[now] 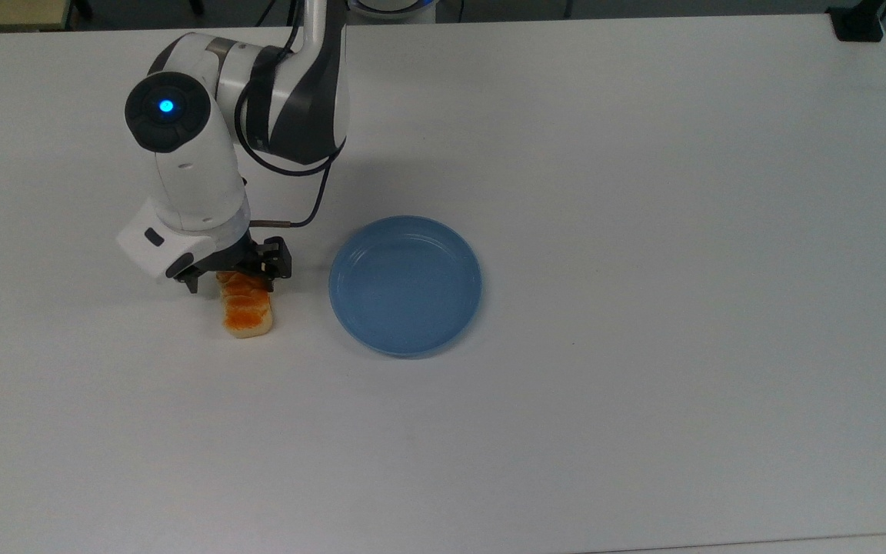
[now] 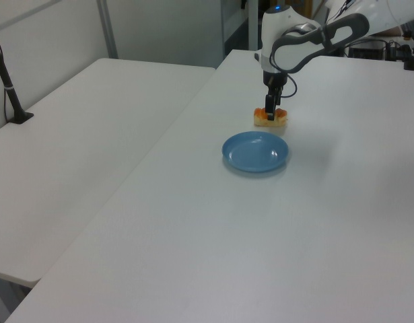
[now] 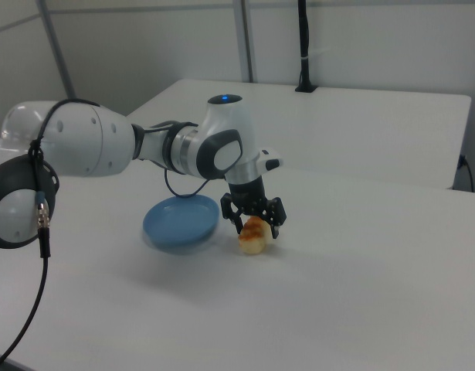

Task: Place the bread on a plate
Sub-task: 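Close the gripper on the bread roll and lift it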

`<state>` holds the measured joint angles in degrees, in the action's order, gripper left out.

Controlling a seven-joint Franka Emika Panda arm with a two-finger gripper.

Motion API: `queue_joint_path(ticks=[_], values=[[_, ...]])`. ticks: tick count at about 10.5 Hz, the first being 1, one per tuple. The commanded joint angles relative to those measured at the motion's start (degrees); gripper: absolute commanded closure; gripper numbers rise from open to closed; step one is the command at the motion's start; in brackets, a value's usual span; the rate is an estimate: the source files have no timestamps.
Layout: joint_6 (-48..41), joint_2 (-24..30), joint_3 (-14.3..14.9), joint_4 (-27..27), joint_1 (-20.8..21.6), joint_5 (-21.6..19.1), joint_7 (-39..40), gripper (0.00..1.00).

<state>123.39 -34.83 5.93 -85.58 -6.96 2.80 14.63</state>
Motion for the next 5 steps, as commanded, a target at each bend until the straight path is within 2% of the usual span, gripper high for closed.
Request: queue_joint_path(ticks=[1, 3, 5], values=[[2.3, -2.1, -0.3, 0.5, 0.4, 0.0, 0.4, 0.13], [2.1, -1.8, -0.4, 0.5, 0.4, -1.5, -1.2, 0.36], [1.6, 0.0, -0.4, 0.5, 0.4, -2.4, -8.4, 0.41]])
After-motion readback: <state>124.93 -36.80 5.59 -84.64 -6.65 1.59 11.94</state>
